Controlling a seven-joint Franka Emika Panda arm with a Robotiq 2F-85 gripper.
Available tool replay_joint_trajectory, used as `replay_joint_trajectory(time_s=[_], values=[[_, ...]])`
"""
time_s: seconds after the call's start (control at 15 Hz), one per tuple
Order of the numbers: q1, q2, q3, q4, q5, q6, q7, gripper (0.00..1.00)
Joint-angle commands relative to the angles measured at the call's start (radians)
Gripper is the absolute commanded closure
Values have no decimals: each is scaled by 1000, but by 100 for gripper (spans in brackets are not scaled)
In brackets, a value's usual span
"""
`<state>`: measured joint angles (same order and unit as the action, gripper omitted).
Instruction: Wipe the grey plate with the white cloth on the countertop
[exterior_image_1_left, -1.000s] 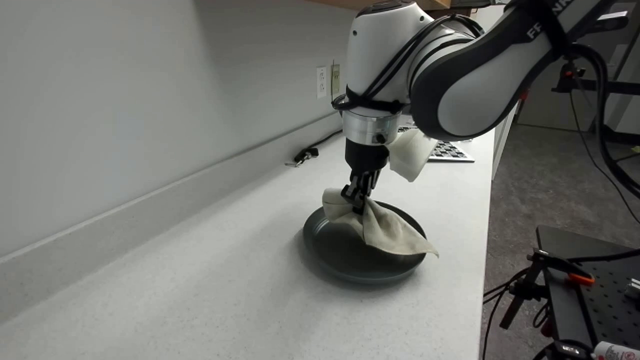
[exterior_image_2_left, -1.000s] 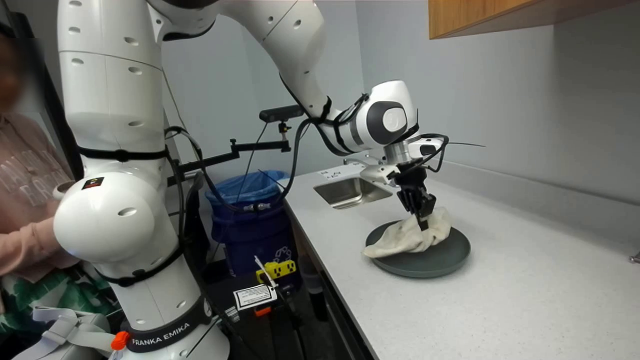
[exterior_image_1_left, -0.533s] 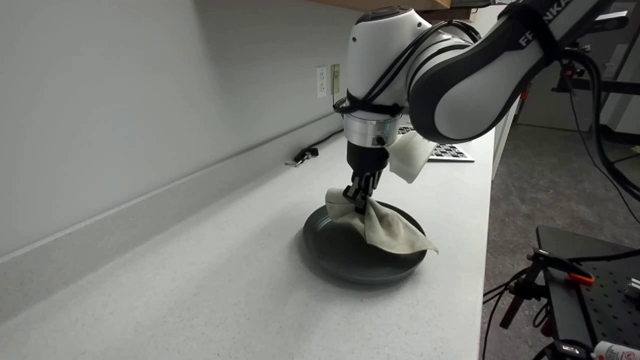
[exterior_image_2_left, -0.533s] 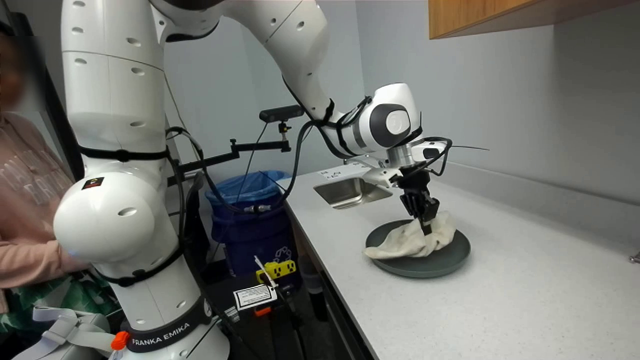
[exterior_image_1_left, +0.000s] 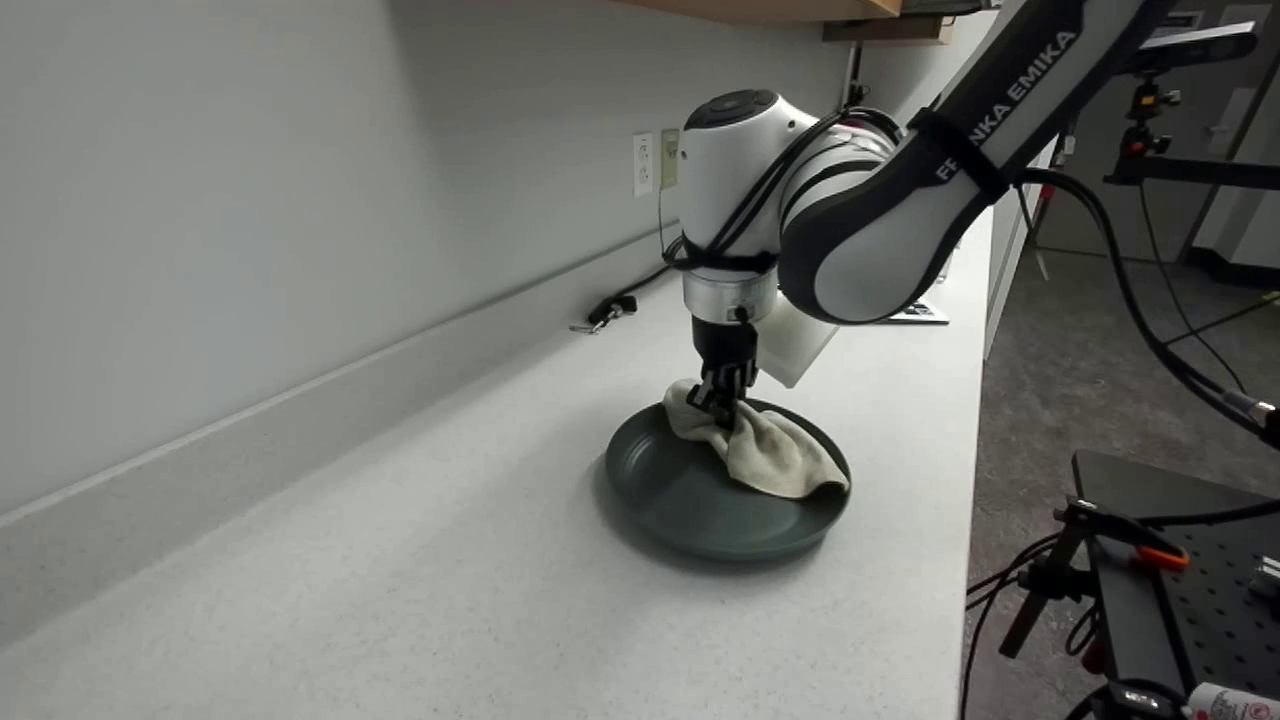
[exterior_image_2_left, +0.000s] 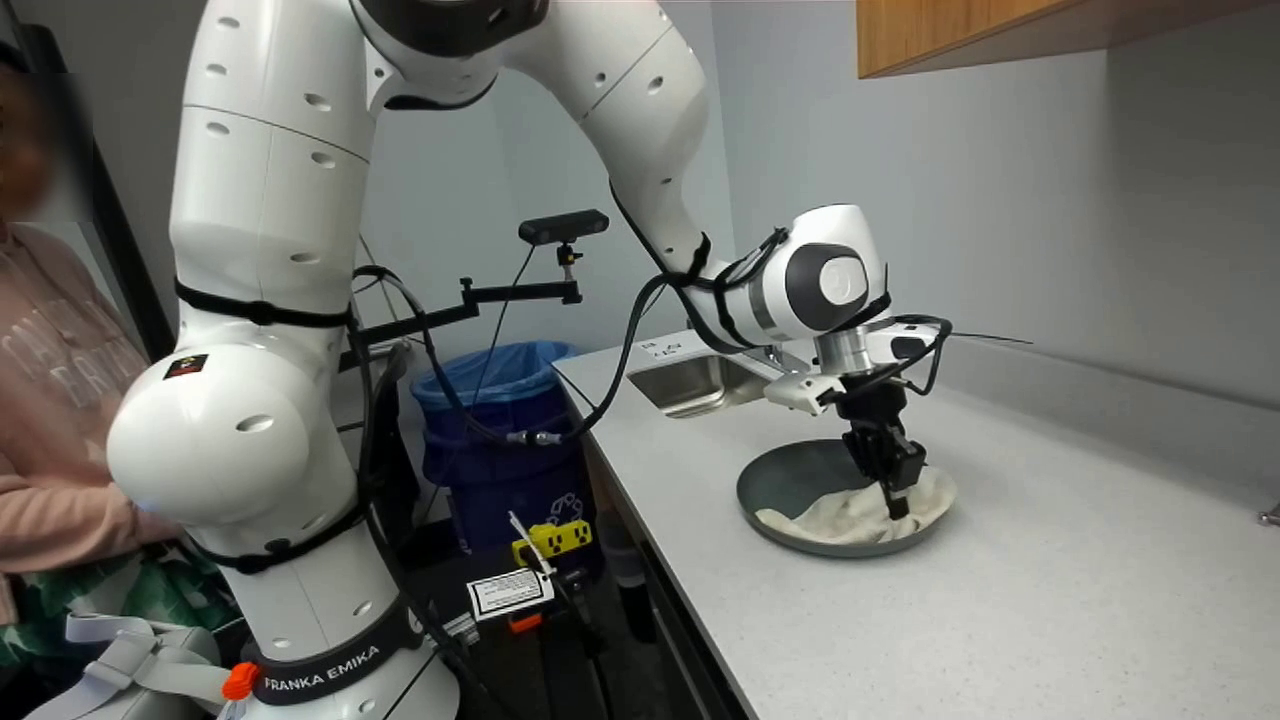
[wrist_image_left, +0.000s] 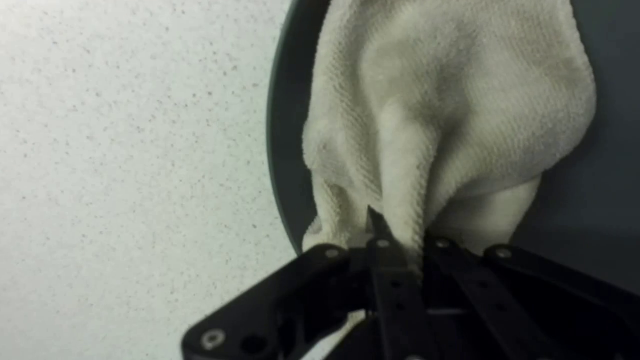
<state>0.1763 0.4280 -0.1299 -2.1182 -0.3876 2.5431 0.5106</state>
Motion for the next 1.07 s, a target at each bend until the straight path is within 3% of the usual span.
replay_joint_trajectory(time_s=[0.0, 0.47, 0.8, 1.0], values=[[1, 51, 29, 47, 63, -39, -48, 98], [8, 39, 137, 61, 160, -56, -186, 98], [120, 34, 71, 60, -6, -28, -65, 98], [109, 34, 114, 55, 32, -36, -126, 98]])
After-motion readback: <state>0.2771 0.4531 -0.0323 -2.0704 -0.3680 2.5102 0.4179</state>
